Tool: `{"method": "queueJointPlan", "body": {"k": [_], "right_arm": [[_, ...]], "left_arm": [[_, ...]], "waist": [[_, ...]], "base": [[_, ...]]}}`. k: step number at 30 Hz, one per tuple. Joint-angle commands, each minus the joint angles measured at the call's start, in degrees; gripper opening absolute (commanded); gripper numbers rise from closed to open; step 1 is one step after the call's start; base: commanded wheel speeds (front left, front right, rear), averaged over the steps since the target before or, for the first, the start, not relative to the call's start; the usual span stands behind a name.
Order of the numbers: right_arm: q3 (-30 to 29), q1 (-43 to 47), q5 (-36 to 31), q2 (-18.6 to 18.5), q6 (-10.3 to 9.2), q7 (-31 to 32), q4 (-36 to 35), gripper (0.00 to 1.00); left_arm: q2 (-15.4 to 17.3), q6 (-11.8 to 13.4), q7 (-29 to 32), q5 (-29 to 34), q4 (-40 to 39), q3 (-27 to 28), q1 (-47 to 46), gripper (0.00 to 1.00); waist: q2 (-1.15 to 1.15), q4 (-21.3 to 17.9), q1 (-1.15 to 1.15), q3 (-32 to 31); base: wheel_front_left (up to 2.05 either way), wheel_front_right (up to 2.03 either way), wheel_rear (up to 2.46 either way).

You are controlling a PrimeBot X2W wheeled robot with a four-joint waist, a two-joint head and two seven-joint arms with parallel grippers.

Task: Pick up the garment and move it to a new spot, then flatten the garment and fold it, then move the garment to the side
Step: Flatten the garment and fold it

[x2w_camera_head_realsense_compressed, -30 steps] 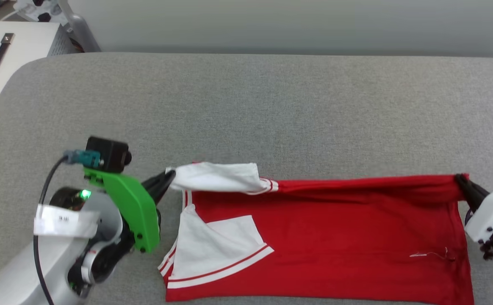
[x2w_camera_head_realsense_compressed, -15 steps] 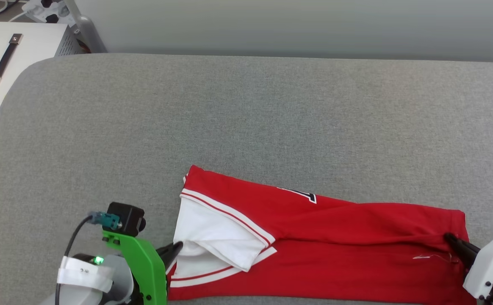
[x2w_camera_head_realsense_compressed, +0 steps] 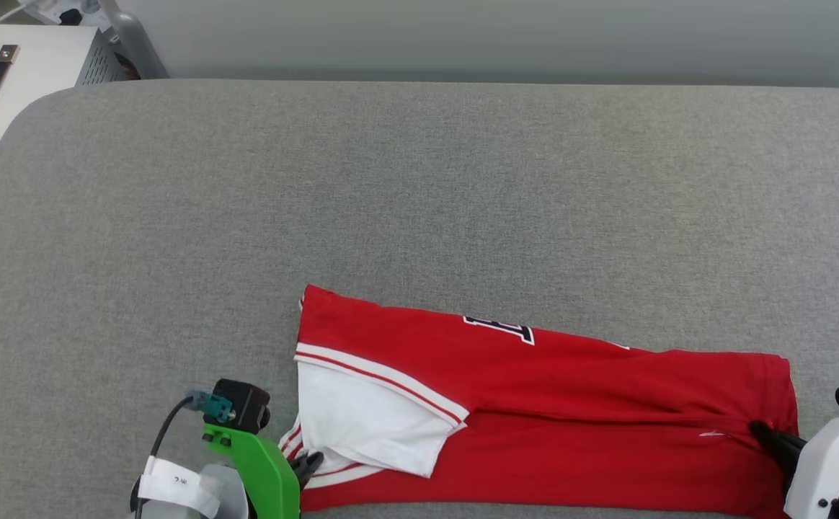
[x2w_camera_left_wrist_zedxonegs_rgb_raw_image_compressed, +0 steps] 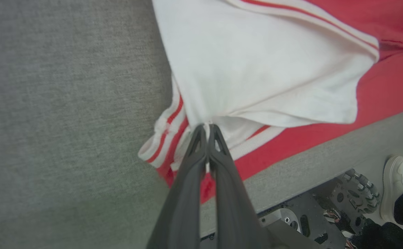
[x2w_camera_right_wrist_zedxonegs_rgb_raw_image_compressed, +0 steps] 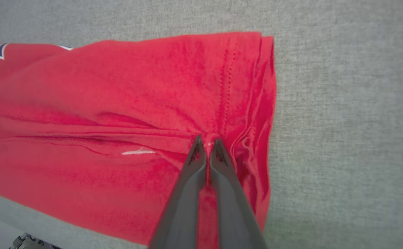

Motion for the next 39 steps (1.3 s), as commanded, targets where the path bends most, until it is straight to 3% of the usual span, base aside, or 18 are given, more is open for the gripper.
{"method": "queueJointPlan", "body": {"k": [1,9,15,21,22,26,27,28,31,39], "right_arm": [[0.3,-0.3,-0.6,0.0,-0.04,-0.5,0.6,1.0],[0.2,-0.2,-0.3,0.2,-0.04,-0.1,0.8,1.0],[-4.7,1.5,-0.3,1.9,-0.04,6.0,-2.9,1.0],[-12.7,2.7,-2.9,6.8,-0.04,14.6,-6.0,1.0],[-16.6,1.6,-6.4,9.4,-0.04,17.1,-6.9,1.0],[-21.1,-1.2,-8.8,13.7,-0.04,20.4,-6.3,1.0],[-21.7,-1.8,-9.4,14.2,-0.04,20.8,-6.1,1.0],[-23.1,-3.3,-10.5,15.4,-0.04,21.4,-5.1,1.0],[-24.0,-4.6,-11.9,15.9,-0.04,21.9,-3.4,1.0],[-23.4,-4.9,-12.0,17.2,-0.04,22.5,0.6,1.0]], "left_arm": [[-0.4,-0.4,-0.3,1.1,0.8,-0.4,0.2,1.0],[-1.6,-0.9,-6.0,2.6,2.5,0.9,0.1,1.0],[-2.0,0.4,-14.5,5.0,0.4,3.9,0.0,1.0],[-3.4,0.9,-26.5,8.6,-1.6,7.2,0.1,1.0],[-4.1,1.2,-31.2,12.6,-1.4,8.5,-0.4,1.0],[-7.7,1.8,-32.6,21.9,-4.0,16.1,-0.6,1.0],[-9.1,1.5,-32.7,24.8,-5.5,18.7,0.0,1.0],[-12.8,0.1,-32.7,32.1,-9.0,25.1,2.4,1.0],[-16.1,-2.8,-32.7,38.1,-10.5,29.9,5.5,1.0],[-23.5,-10.1,-32.7,45.0,-9.1,37.5,9.1,1.0]], "waist": [[0.0,0.0,0.0,-0.1],[0.0,-0.3,0.0,-3.0],[0.0,-0.4,0.0,-4.3],[0.0,0.1,0.0,-3.9],[0.0,0.4,0.0,-3.0],[0.0,1.2,0.0,-1.4],[0.0,1.4,0.0,-1.0],[0.0,1.7,0.0,-0.1],[0.0,2.0,0.0,0.7],[0.0,2.8,0.0,1.8]], "base": [[0.0,0.0,0.0],[0.0,0.0,0.0],[0.0,0.0,0.0],[0.0,0.0,0.0],[0.0,0.0,0.0],[0.0,0.0,0.0],[0.0,0.0,0.0],[0.0,0.0,0.0],[0.0,0.0,0.0],[0.0,0.0,0.0]]}}
